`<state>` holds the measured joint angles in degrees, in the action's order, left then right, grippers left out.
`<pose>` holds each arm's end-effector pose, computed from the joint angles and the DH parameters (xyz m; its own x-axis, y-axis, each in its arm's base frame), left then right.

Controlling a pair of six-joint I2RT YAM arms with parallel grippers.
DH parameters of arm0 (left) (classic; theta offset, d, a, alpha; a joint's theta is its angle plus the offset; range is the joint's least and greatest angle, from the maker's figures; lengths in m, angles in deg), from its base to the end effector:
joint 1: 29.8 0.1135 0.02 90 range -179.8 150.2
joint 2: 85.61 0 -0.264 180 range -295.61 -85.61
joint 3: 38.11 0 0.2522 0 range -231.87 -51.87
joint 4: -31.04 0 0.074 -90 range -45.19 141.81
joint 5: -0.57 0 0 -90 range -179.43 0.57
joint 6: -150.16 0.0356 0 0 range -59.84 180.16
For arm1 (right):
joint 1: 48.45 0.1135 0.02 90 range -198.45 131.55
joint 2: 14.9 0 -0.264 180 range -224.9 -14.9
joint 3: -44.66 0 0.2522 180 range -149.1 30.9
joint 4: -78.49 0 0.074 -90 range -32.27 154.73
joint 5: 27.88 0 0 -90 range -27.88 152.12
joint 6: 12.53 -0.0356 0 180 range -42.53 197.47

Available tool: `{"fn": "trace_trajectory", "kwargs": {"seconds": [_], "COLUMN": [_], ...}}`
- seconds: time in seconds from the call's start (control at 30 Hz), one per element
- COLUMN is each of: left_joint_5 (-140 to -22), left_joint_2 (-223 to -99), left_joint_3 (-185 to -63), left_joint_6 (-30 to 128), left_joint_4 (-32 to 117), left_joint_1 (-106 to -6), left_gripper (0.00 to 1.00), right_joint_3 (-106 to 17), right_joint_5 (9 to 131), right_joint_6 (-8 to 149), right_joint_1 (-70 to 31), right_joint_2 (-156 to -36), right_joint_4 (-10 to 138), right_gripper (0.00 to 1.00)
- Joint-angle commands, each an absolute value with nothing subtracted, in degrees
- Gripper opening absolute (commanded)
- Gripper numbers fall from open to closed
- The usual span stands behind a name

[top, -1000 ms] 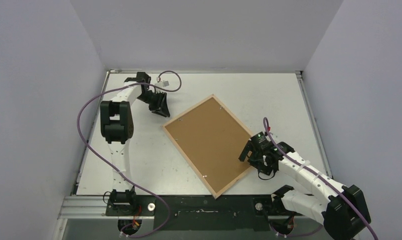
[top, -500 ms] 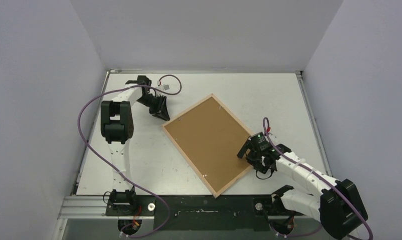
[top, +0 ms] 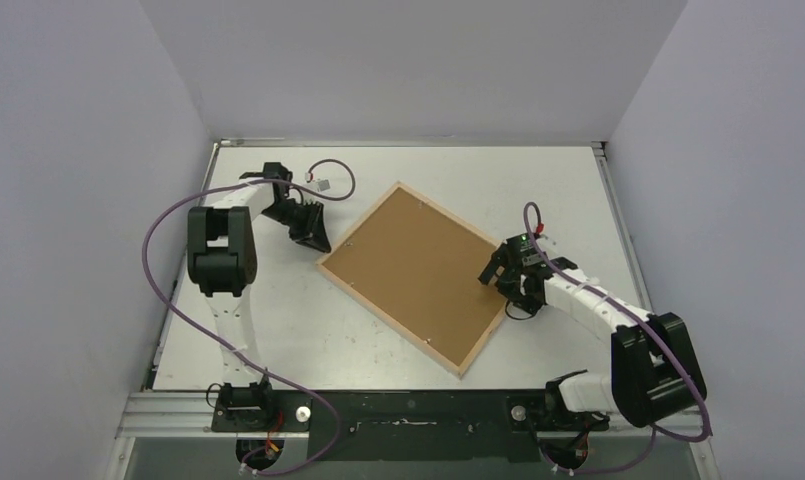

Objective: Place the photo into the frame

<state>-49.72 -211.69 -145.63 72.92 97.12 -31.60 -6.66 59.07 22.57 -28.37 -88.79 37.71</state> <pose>0.4231 -0.0361 0.1456 -0.9520 0.1999 -0.2316 0.3015 0.7412 -0.5998 0.2155 0.0768 0.1724 -0.7448 0.5976 -0.2968 0.5025 0.7951 0.3396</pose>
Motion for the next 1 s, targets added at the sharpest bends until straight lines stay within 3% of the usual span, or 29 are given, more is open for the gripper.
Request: {"fn": "trace_trajectory", "kwargs": {"seconds": [0.0,0.43,0.6,0.97], "left_joint_5": [-49.02,-47.95,-47.09,-46.12], "left_joint_2": [-206.89,-202.41,-202.55,-202.34], "left_joint_3": [-139.68,-131.4,-131.17,-129.94], "left_joint_6": [75.34,74.77,74.43,73.36], "left_joint_4": [97.55,96.17,96.4,96.26], "left_joint_1": [-31.52,-30.08,-30.07,-27.69], "left_gripper": [0.13,0.1,0.09,0.08], "right_joint_3": [-14.57,-28.86,-31.7,-44.75], "right_joint_5": [60.84,56.53,57.66,74.15], "right_joint_6": [26.44,34.96,37.55,42.49], "right_joint_1": [-29.13,-30.84,-21.76,-3.43], "right_joint_2": [-92.49,-99.26,-99.13,-120.61], "right_joint_4": [48.29,42.0,48.91,66.63], "right_gripper": [0.9,0.9,0.9,0.9]}}
